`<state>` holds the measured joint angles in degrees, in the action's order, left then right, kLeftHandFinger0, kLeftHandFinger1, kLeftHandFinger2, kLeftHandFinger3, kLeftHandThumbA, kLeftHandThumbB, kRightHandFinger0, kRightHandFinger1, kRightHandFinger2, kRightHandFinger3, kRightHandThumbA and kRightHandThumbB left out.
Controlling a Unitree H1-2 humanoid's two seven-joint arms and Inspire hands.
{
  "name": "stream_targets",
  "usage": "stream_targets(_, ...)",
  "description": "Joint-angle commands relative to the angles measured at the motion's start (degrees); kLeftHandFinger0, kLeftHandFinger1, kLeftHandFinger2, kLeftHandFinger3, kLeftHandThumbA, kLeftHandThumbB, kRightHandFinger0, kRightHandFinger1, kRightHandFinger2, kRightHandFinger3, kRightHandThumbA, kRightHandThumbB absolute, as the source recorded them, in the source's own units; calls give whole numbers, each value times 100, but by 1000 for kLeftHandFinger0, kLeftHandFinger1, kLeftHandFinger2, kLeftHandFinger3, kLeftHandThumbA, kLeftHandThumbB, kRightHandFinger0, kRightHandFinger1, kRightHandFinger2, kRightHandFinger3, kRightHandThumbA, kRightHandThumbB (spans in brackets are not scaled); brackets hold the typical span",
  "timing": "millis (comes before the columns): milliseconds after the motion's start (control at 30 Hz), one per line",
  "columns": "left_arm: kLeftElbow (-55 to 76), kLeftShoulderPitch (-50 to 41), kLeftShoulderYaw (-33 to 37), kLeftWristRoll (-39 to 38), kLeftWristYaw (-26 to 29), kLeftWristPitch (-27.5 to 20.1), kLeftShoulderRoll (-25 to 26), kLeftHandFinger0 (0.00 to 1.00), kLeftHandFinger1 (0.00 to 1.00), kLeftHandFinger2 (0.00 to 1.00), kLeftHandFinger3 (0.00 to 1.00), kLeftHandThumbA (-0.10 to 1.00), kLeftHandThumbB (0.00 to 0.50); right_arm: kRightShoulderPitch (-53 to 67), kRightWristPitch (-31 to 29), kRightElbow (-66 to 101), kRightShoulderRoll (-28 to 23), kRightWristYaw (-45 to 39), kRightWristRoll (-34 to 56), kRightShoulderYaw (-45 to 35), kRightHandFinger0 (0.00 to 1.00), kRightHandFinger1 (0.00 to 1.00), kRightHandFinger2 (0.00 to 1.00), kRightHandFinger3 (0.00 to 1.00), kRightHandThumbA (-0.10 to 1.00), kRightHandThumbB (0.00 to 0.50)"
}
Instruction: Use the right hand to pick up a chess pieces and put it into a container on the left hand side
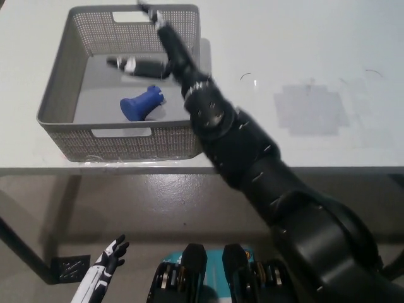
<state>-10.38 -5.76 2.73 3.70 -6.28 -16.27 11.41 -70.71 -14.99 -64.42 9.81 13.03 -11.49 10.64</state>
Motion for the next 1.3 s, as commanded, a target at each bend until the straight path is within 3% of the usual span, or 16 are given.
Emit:
stream_targets(0,42,-20,29,42,-73,-264,111,1000,1000,1000,1000,1000,332,29,291,2004,-362,-322,56,-154,1000,1000,1000,1000,1000,374)
stream_targets(167,70,-28,44,95,-64,-245,109,1000,1000,1000,1000,1000,298,541,883,3789,-619,-549,161,-281,1000,1000,1000,1000,1000,404)
stream_targets(233,153,-44,28,11,-103,-127,102,1000,1000,1000,1000,1000,281,829,964,4515,-764,-570,120,-318,1000,1000,1000,1000,1000,369)
stream_targets(533,201,-6,-53,-26,-39,-46,82,1000,1000,1000,1000,1000,256,2190,1367,6803,-1266,-864,638,-544,1000,1000,1000,1000,1000,344)
stream_targets(567,210,-16,-56,-32,-39,-38,79,1000,1000,1000,1000,1000,256,2340,1379,6977,-1305,-881,710,-565,1000,1000,1000,1000,1000,353)
stream_targets(633,223,-24,-56,-29,-39,-49,83,1000,1000,1000,1000,1000,249,2688,1334,7325,-1409,-904,842,-618,1000,1000,1000,1000,1000,420)
stream_targets(667,171,-9,-49,-28,-56,-89,104,1000,1000,1000,1000,1000,259,3102,1241,7676,-1540,-912,940,-677,1000,1000,1000,1000,1000,380)
stream_targets(800,172,-69,-64,-62,-58,-68,98,1000,1000,1000,1000,1000,282,3892,1093,8184,-1677,-875,1037,-752,1000,1000,1000,1000,1000,354)
stream_targets(933,127,-124,-58,-46,-40,-144,85,1000,1000,1000,1000,1000,263,4681,1038,8408,-1733,-864,1256,-796,1000,1000,1000,1000,1000,338)
stream_targets(1033,97,-127,-51,8,-19,-183,95,1000,1000,1000,1000,1000,277,5203,938,8389,-1785,-945,1414,-751,1000,1000,1000,1000,1000,288)
stream_targets(1267,75,-54,-61,60,12,-203,102,1000,1000,1000,1000,1000,295,5967,655,7947,-1864,-1079,1209,-681,1000,1000,1000,1000,1000,276)
